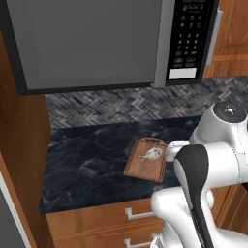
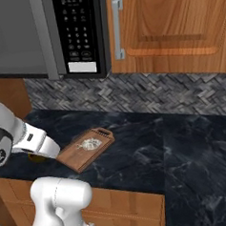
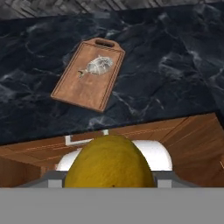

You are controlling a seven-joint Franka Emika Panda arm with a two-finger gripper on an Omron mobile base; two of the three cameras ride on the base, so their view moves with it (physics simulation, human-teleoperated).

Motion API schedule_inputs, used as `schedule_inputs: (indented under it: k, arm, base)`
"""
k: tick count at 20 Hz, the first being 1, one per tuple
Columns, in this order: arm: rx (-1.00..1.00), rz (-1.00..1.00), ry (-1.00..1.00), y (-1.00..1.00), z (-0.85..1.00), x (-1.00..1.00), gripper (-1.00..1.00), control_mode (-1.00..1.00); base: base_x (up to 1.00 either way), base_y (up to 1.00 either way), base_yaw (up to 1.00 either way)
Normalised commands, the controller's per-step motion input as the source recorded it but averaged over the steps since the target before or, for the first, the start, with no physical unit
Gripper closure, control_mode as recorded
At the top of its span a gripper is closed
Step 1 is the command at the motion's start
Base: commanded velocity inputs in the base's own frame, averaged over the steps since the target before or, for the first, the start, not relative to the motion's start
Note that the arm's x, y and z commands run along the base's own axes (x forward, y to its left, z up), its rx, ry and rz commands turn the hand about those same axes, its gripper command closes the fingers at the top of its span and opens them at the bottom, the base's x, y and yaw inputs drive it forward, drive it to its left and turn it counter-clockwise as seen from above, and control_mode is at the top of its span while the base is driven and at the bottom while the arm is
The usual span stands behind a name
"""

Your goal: Retrieve a lemon from the fridge and place it on the cutting board with the fish.

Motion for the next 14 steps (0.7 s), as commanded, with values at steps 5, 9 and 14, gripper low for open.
schedule_inputs:
  k: [5,9,14]
  arm:
    - [0.04,-0.14,0.08,0.06,-0.68,0.45,1.00,-1.00]
    - [0.04,-0.05,0.00,0.00,-0.48,0.63,1.00,-1.00]
    - [0.06,0.00,-0.09,0.02,-0.56,0.53,1.00,-1.00]
  base:
    - [0.00,0.00,0.00]
    - [0.00,0.00,0.00]
    - [0.00,0.00,0.00]
